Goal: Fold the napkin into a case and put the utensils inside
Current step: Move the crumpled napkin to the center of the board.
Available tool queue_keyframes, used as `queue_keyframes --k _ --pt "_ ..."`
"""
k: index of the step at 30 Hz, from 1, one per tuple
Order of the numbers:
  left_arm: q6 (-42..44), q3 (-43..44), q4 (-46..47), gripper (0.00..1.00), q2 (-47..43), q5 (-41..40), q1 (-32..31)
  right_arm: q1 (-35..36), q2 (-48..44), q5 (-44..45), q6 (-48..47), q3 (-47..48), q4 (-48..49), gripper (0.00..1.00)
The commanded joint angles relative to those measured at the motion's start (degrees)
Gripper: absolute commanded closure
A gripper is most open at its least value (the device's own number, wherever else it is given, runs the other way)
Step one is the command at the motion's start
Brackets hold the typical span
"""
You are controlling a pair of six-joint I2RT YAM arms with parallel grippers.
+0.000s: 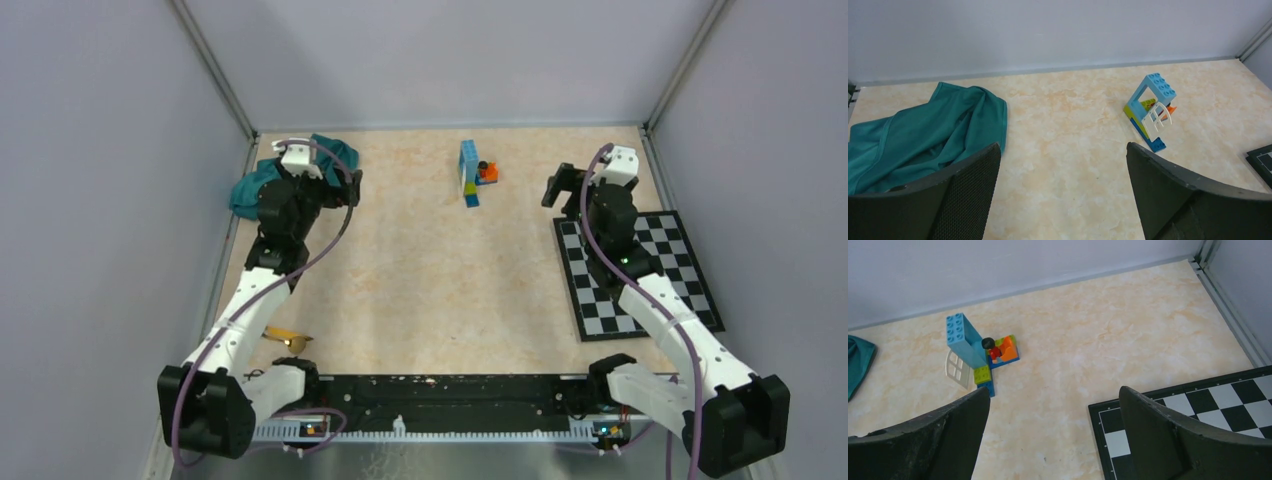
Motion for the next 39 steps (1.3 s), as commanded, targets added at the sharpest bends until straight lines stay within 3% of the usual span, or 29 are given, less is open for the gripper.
queue_keyframes --k 1,8,13,17,21,30,32,39 --pt "-2.7 3.5 0.7 0.01 2.9 -5.8 0.1 0.4 1.1 1.9 2.7 2.0 1.6 0.01" --pt "-14.3 13.9 -15.7 0.01 17.2 -20.2 4.3 1.1 4.7 3.1 6.0 4.8 -1.1 0.01" --pt "-29.9 13.6 -17.6 0.01 26.9 -8.8 15.4 1.4 7.6 4.7 9.5 6.1 -2.5 0.01" --pt "-36.6 13.2 -13.7 0.01 34.0 3.2 22.2 1.5 9.0 4.3 10.1 6.2 -4.8 0.02" --pt "-43.6 10.8 -3.0 0.01 41.1 14.0 26.9 1.5 9.1 3.6 10.2 5.2 -3.9 0.02" --pt "-53.5 7.9 18.6 0.03 53.0 22.9 31.4 1.5 11.7 2.4 11.0 4.8 -3.0 0.06" --pt "-54.6 9.5 19.9 0.11 56.6 25.6 31.4 1.6 12.6 1.7 11.7 5.3 -3.4 0.07" --pt "-51.1 13.3 16.2 0.70 59.9 30.0 30.7 2.7 15.4 -2.8 11.7 7.9 -6.3 0.09"
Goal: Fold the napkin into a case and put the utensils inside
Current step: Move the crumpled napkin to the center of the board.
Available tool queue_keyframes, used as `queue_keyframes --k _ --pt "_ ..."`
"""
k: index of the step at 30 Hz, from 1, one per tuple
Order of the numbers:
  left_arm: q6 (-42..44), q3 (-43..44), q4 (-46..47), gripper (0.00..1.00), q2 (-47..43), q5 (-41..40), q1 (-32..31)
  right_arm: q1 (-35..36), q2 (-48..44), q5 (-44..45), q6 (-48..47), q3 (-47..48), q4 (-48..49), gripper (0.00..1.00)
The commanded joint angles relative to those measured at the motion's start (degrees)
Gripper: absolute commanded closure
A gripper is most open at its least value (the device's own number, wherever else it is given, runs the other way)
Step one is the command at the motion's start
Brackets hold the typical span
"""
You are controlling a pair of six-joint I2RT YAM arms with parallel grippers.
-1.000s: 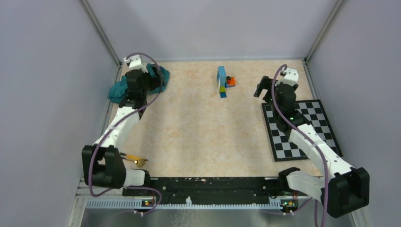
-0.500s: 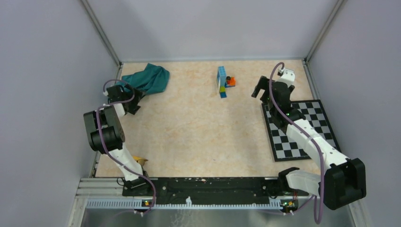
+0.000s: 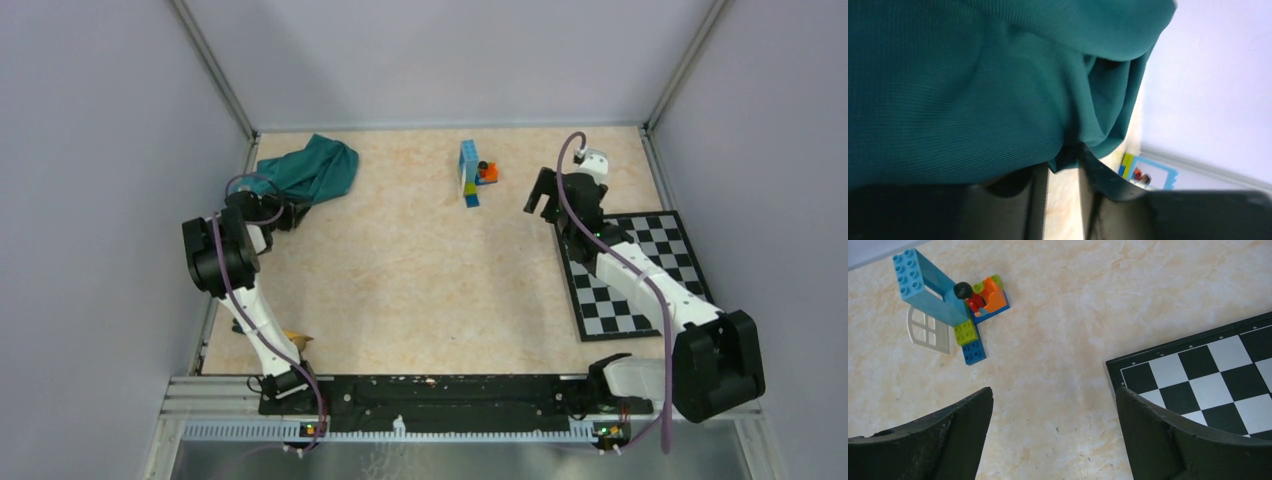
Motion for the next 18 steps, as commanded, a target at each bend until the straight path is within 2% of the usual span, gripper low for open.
queue_keyframes --k 1,3,5,10,14,18 --pt "3.4 1.7 -4.5 0.79 0.7 3.1 -1.1 1.9 1.4 -4.3 -0.3 4.7 -1.1 0.09" --pt "5.7 3.4 -10.5 0.91 -0.4 3.1 -2.6 2.8 2.3 -6.4 -1.7 5.5 -2.2 0.09" --pt "6.6 4.1 -16.3 1.00 -2.2 2.7 -4.6 3.7 3.4 -10.1 -3.6 6.3 -3.0 0.09" --pt "2.9 -2.8 -24.4 1.00 -10.6 1.9 -11.4 6.9 6.2 -19.9 -7.8 7.0 -5.1 0.10" --pt "7.1 -5.3 -37.7 1.00 -19.1 -7.5 -20.2 10.2 8.3 -21.7 -7.5 5.8 -6.5 0.10" --pt "7.8 -11.7 -37.7 1.00 -26.9 -11.2 -31.4 11.9 9.3 -23.4 -6.5 3.7 -6.6 0.09"
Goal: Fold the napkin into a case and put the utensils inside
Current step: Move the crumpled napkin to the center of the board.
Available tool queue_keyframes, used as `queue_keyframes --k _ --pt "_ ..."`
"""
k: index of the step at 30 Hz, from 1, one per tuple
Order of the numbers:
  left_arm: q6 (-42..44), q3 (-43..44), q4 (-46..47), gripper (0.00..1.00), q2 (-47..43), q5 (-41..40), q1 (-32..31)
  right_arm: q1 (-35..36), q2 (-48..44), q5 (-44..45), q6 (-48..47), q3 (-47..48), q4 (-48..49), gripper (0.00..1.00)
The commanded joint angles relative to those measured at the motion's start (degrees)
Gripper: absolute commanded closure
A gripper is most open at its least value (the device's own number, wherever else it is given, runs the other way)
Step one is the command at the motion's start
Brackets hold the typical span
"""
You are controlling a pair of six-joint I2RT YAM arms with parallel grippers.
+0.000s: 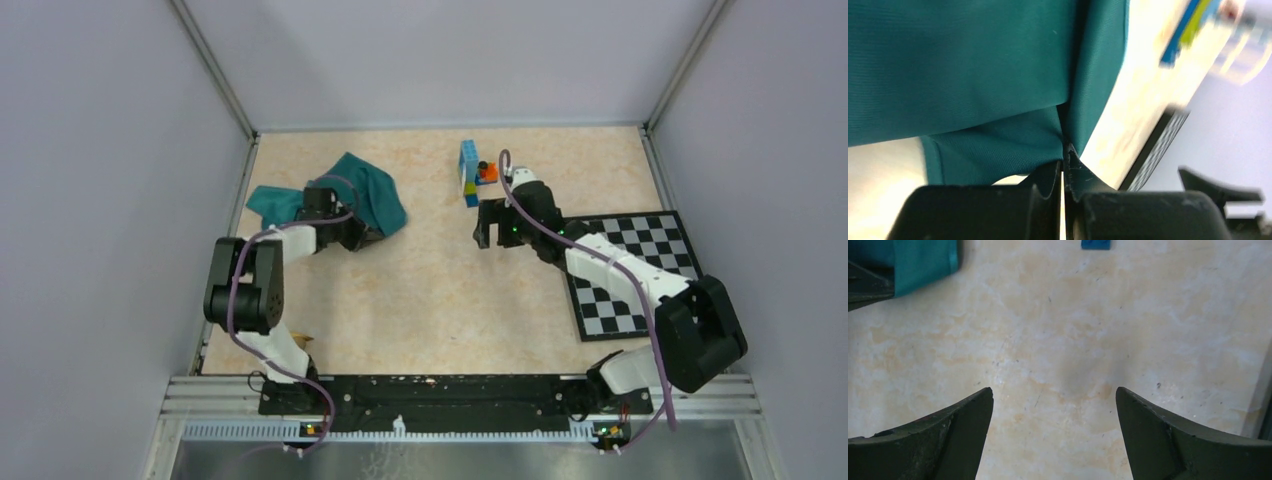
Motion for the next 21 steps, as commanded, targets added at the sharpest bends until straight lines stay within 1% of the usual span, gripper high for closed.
queue_keyframes --k 1,3,7,8,9,10,12,14,15,16,18,19,21 --pt "1.1 -7.9 -3.7 1.00 -10.4 -5.8 -10.8 1.6 0.5 -2.8 0.8 -1.3 -0.2 0.08" --pt "-0.3 -12.9 -0.8 1.00 -14.1 -7.5 -17.3 1.6 0.5 -2.2 3.1 -2.4 0.3 0.04" --pt "-2.0 -16.2 -1.1 1.00 -18.0 -13.6 -31.6 1.1 1.3 0.4 6.7 -1.5 -2.4 0.01" --pt "-2.9 -17.3 -0.7 1.00 -18.8 -14.8 -36.4 -0.2 1.6 0.1 7.6 -0.9 -3.3 0.01" --pt "-3.8 -18.6 1.2 1.00 -19.6 -16.0 -38.9 -1.2 1.6 -1.0 8.7 -0.9 -3.4 0.01" --pt "-4.6 -19.9 3.0 1.00 -20.2 -16.7 -42.1 -3.7 1.6 -4.4 9.9 -1.8 -2.5 0.01" --pt "-5.8 -22.0 8.0 0.95 -21.4 -17.8 -49.1 -7.6 1.8 -12.6 11.8 -3.9 1.4 0.04" --pt "-6.1 -22.6 10.1 0.84 -22.2 -19.2 -54.1 -8.5 2.8 -16.8 11.5 -4.3 2.9 0.07" --pt "-5.3 -22.5 10.7 0.75 -22.5 -19.6 -56.0 -8.5 3.5 -17.8 10.7 -3.8 2.7 0.09" --pt "-4.2 -22.2 11.3 0.63 -23.1 -19.6 -57.5 -8.3 4.2 -18.9 10.3 -3.6 2.7 0.10" --pt "-2.0 -22.0 10.7 0.41 -25.0 -19.3 -58.7 -8.3 5.1 -20.1 9.9 -3.5 3.1 0.14" --pt "-0.9 -22.1 9.8 0.33 -26.6 -19.5 -58.7 -8.3 5.5 -20.8 9.7 -3.6 3.6 0.16" --pt "1.7 -21.6 5.6 0.22 -30.6 -23.3 -58.6 -7.9 6.8 -21.6 9.2 -3.5 4.3 0.23"
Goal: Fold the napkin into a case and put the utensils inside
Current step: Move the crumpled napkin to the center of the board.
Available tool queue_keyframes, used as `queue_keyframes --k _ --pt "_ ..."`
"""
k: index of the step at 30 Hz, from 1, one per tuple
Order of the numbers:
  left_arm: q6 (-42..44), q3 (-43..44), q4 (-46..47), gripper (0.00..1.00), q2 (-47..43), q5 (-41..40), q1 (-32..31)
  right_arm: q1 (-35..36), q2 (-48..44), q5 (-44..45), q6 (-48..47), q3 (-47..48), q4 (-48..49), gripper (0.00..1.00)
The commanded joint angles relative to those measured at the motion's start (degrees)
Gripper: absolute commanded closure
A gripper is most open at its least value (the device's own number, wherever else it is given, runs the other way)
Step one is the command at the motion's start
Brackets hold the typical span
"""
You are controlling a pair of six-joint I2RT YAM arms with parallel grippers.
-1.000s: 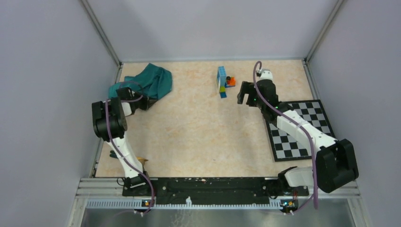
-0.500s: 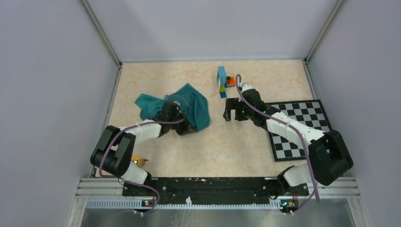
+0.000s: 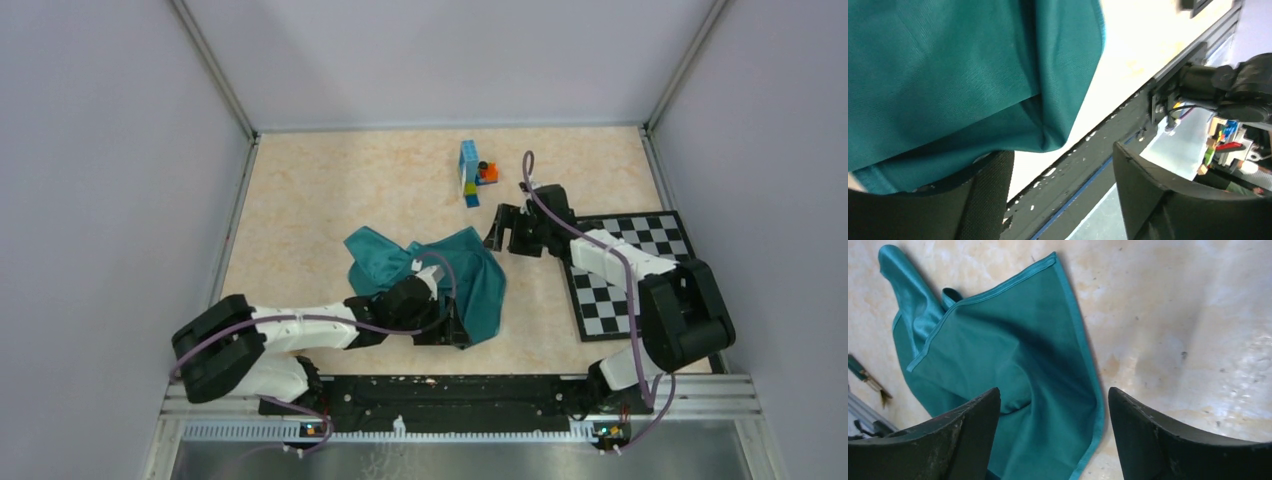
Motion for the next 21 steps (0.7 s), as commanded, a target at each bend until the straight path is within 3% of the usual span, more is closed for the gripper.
queue_keyframes --k 1,5,7,9,12,21 --pt "4.9 1.6 -4.4 0.16 -9.5 -9.2 0.0 1.4 2.4 -5.3 -0.6 0.9 3.7 0.27" --pt "8.8 5.2 -17.2 0.02 -17.3 -20.1 3.5 5.8 5.9 -4.8 -1.3 1.9 4.4 0.36" --pt "10.5 6.1 -21.2 0.01 -20.8 -20.8 8.2 7.5 7.6 -4.4 -1.1 2.0 5.2 0.37" --pt "12.0 6.2 -22.8 0.01 -24.0 -17.6 15.1 7.9 9.4 -3.7 -0.8 2.1 5.6 0.42" --pt "13.9 5.9 -22.6 0.01 -26.9 -12.2 24.3 7.9 9.9 1.3 -0.7 2.4 6.7 0.41" --pt "17.2 8.3 -23.2 0.01 -19.7 -6.3 33.8 7.9 18.3 2.9 -3.6 16.7 9.9 0.29"
